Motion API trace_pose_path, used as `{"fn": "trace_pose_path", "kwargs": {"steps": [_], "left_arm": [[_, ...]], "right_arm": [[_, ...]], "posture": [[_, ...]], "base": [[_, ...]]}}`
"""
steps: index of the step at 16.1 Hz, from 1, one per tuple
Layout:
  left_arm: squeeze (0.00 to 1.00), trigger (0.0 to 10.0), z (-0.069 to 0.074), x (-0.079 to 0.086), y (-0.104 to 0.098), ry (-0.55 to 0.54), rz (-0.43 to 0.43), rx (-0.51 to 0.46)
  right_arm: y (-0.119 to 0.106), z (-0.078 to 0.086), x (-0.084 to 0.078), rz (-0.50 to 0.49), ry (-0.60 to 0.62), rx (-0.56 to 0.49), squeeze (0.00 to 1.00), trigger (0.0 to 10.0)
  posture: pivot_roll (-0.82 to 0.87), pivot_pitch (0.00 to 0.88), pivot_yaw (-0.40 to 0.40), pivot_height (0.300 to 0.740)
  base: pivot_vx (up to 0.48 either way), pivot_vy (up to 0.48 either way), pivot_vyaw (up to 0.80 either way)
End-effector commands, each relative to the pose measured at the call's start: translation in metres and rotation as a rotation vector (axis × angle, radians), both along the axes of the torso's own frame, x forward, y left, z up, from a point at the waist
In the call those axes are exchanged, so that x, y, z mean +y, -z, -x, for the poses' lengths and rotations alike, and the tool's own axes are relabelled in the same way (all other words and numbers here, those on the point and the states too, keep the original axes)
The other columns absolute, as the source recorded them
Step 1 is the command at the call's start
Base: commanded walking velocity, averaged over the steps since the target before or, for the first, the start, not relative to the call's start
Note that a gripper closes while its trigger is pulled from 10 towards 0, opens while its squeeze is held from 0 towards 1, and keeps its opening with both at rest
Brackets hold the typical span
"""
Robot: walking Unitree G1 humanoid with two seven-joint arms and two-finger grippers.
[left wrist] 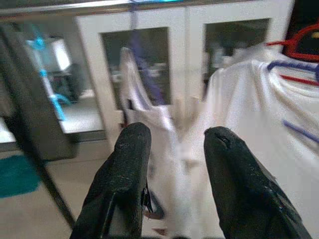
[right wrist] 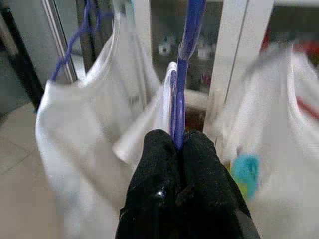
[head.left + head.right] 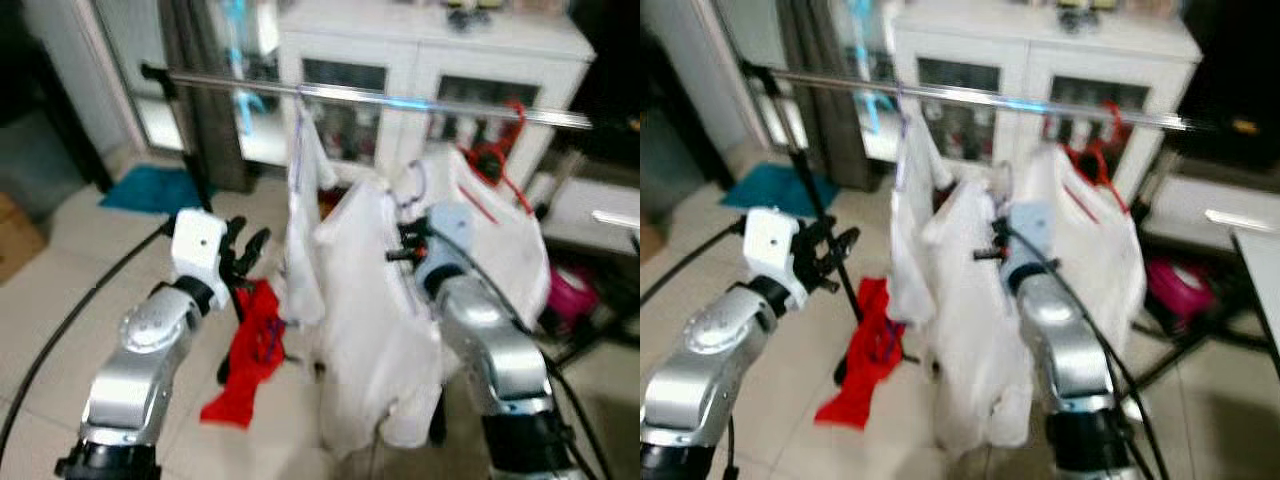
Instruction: Hang hanger
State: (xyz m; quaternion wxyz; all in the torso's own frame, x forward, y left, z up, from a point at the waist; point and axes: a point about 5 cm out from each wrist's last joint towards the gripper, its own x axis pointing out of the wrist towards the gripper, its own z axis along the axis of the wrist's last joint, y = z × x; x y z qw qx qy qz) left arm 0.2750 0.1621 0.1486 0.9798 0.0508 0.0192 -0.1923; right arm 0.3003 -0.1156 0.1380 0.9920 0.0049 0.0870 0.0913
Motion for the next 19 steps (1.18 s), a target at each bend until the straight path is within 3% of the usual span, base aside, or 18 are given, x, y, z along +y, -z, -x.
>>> {"fn": "trace_pose_path", "kwargs": {"steps": [1, 3, 10, 12, 15, 19], "left_arm": [[0.0, 10.0, -0.001, 0.006, -0.004, -0.014, -0.018, -0.012], [0.0, 10.0, -0.001, 0.005, -0.004, 0.014, -0.017, -0.006], [0.0, 10.0, 0.011, -0.003, -0.011, 0.175, -0.002, -0.013], [0.0, 10.0, 0.018, -0.005, -0.015, 0.266, -0.011, 0.013], [0.0, 10.0, 0.022, -0.005, -0.02, 0.331, -0.032, 0.022], [0.0, 10.0, 0.026, -0.001, -0.023, 0.356, -0.044, 0.026]], "right_arm": [[-0.018, -0.002, 0.012, -0.011, -0.038, -0.091, 0.0, 10.0], [-0.03, -0.01, 0.009, 0.007, 0.003, -0.149, 0.0, 10.0], [-0.055, -0.042, 0.006, 0.053, 0.053, -0.215, 0.0, 10.0], [-0.055, -0.068, 0.01, 0.121, 0.055, -0.139, 0.0, 10.0], [-0.048, -0.085, 0.006, 0.099, 0.093, -0.041, 0.0, 10.0], [-0.051, -0.102, 0.0, 0.09, 0.133, 0.008, 0.0, 10.0]], "posture": [[-0.01, 0.0, 0.0, 0.74], [0.0, 0.0, -0.005, 0.74], [0.02, 0.0, -0.017, 0.74], [0.02, 0.0, -0.033, 0.74], [0.02, 0.011, -0.04, 0.74], [0.03, 0.033, -0.043, 0.74]], "base": [[0.458, 0.0, 0.0], [0.454, 0.0, 0.0], [0.0, 0.0, 0.0], [0.0, 0.0, 0.0], [0.0, 0.0, 0.0], [0.0, 0.0, 0.0]]}}
